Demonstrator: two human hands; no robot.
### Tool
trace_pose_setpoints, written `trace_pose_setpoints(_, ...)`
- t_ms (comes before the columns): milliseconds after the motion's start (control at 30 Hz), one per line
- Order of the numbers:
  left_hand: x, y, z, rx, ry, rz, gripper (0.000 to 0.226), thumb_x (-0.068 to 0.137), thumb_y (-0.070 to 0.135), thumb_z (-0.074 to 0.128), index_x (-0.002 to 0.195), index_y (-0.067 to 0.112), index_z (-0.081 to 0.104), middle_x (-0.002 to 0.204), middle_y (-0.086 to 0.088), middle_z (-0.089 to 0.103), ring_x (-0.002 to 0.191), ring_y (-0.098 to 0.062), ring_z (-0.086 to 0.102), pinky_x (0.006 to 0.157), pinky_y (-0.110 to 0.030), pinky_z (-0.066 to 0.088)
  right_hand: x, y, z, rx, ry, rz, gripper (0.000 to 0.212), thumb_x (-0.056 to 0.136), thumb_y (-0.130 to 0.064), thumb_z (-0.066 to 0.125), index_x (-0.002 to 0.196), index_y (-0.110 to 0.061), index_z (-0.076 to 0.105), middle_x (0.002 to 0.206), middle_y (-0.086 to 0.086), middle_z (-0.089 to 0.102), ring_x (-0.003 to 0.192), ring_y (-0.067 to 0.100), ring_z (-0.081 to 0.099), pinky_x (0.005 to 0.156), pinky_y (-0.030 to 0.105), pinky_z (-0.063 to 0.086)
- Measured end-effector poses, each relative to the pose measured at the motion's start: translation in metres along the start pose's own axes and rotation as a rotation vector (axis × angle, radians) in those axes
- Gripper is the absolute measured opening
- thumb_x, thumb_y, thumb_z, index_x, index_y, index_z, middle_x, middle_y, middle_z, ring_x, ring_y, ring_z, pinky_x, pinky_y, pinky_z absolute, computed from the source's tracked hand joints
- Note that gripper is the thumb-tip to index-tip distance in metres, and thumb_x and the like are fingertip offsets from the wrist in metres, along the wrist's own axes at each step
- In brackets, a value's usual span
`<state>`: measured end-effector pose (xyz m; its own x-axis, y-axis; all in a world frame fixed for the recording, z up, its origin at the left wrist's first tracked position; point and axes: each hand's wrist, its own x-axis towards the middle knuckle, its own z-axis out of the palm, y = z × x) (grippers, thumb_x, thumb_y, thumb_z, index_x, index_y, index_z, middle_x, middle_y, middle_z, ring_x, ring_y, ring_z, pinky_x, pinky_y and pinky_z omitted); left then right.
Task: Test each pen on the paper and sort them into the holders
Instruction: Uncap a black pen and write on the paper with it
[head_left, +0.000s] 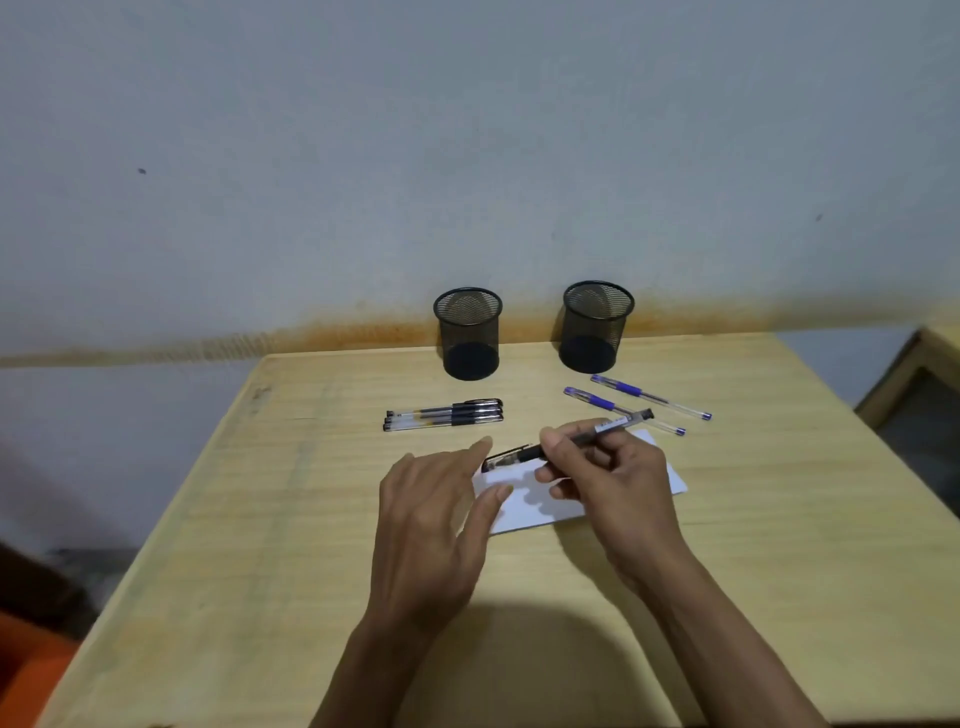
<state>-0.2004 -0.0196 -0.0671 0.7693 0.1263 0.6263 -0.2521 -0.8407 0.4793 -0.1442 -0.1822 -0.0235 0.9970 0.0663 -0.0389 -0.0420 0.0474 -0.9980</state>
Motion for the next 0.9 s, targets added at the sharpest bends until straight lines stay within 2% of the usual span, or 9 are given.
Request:
trace_pose_setpoints(133,0.011,0.021,0.011,0.095,-0.004,0.073,0.027,0.096,0.032,0.052,0.109,0.017,0.072,0.102,0.005,0.073,0.092,-0.016,0.064,0.095,-0.040,0.042,-0.003,0.001,-0.015,0.045,-0.007,0.029,0.019,0.088,-0.026,0.074,0.092,-0.008,0.072,0.075,0.011,0.077,0.068,0.013,0.073,0.066,0.025,0.057)
trace_pose_setpoints(267,0.013,0.032,0.025,0.184,-0.039,0.152,0.024,0.098,0.028,0.053,0.105,0.014,0.072,0.095,0.003,0.070,0.084,-0.018,0.060,0.090,-0.037,0.043,-0.001,0.001,-0.034,0.047,-0.038,0.039,0.017,0.090,-0.027,0.072,0.092,-0.010,0.071,0.075,0.009,0.077,0.064,0.008,0.071,0.063,0.018,0.056)
trace_pose_setpoints(500,0.024,0.048,0.038,0.244,-0.003,0.245,0.014,0.093,0.009,0.057,0.089,0.006,0.070,0.075,-0.004,0.059,0.069,-0.021,0.047,0.072,-0.032,0.038,0.021,-0.002,-0.055,0.063,-0.115,0.060,0.019,0.091,-0.025,0.071,0.092,-0.006,0.071,0.066,0.002,0.073,0.060,0.006,0.066,0.063,0.018,0.055)
trace_pose_setpoints(633,0.027,0.026,0.021,0.253,0.077,0.076,0.026,0.093,0.018,0.048,0.089,0.008,0.072,0.078,-0.004,0.066,0.074,-0.023,0.055,0.074,-0.033,0.041,0.051,-0.018,-0.081,0.262,0.003,0.024,0.012,0.090,-0.016,0.072,0.086,-0.004,0.070,0.059,0.005,0.067,0.054,0.011,0.058,0.058,0.020,0.052)
trace_pose_setpoints(733,0.031,0.002,-0.003,0.327,0.093,-0.019,0.032,0.094,0.025,0.048,0.088,0.008,0.073,0.080,-0.006,0.070,0.076,-0.025,0.059,0.071,-0.036,0.042,0.072,-0.033,-0.106,0.321,0.072,-0.028,0.010,0.090,-0.012,0.072,0.086,-0.004,0.067,0.057,0.004,0.065,0.051,0.013,0.056,0.053,0.020,0.050)
trace_pose_setpoints(800,0.036,-0.012,-0.013,0.370,0.058,-0.112,0.026,0.095,0.026,0.054,0.089,0.010,0.074,0.079,-0.006,0.070,0.074,-0.030,0.063,0.067,-0.036,0.040,0.075,-0.035,-0.110,0.320,0.070,-0.048,0.010,0.091,-0.012,0.071,0.086,-0.005,0.067,0.057,0.005,0.064,0.050,0.013,0.056,0.051,0.020,0.049)
trace_pose_setpoints(900,0.038,-0.027,-0.016,0.382,0.027,-0.276,0.010,0.090,0.020,0.069,0.094,0.012,0.074,0.083,-0.004,0.069,0.080,-0.031,0.064,0.069,-0.037,0.045,0.067,-0.029,-0.102,0.292,0.039,-0.059,0.011,0.090,-0.014,0.072,0.085,-0.006,0.068,0.061,0.005,0.065,0.055,0.016,0.057,0.057,0.025,0.050)
